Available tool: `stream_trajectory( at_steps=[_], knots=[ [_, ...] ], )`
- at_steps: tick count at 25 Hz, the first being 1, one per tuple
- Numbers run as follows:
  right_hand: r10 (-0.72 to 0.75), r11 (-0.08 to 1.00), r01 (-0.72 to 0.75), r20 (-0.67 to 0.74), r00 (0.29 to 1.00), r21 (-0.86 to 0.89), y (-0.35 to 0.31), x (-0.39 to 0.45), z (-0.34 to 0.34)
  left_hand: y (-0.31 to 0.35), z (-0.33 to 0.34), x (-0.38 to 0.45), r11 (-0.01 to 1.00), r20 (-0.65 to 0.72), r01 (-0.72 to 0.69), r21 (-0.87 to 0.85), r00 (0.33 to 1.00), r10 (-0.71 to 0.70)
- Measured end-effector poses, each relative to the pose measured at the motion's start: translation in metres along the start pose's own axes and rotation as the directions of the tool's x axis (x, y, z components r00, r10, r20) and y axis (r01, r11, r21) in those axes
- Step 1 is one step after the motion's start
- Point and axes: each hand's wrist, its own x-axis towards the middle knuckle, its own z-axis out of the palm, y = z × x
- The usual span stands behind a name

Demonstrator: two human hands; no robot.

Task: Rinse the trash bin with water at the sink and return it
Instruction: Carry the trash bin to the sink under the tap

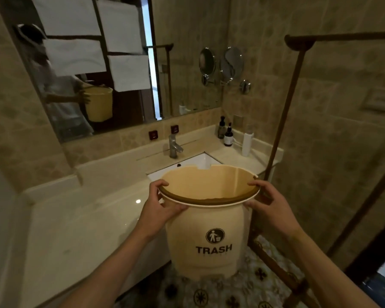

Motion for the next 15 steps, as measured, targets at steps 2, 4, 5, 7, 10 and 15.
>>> stream_trajectory(
  at_steps=[2,4,5,7,10,15],
  knots=[
    [-0.014,0.999,0.015,0.034,0.999,-0.029,0.004,0.050,-0.024,0.005,0.023,0.041,1.000,-0.012,0.015,0.019,1.000,-0.015],
    [-0.006,1.000,0.008,0.077,0.997,-0.024,0.010,0.095,-0.040,0.009,0.040,0.078,0.998,-0.023,0.049,0.044,0.999,-0.048],
    [-0.007,1.000,0.010,0.100,0.995,-0.029,0.013,0.118,-0.044,0.009,0.046,0.097,0.996,-0.035,0.064,0.058,0.997,-0.062],
    [0.001,0.999,0.005,0.113,0.994,-0.053,0.024,0.166,-0.048,0.012,0.056,0.133,0.992,-0.060,0.097,0.083,0.994,-0.092],
    [0.051,0.999,-0.051,0.148,0.988,-0.005,0.044,0.232,-0.037,0.009,0.057,0.188,0.983,-0.099,0.154,0.103,0.985,-0.144],
    [0.172,0.981,-0.187,0.214,0.962,0.053,0.081,0.336,0.019,-0.027,0.030,0.285,0.943,-0.220,0.294,0.157,0.941,-0.257]
  ],
)
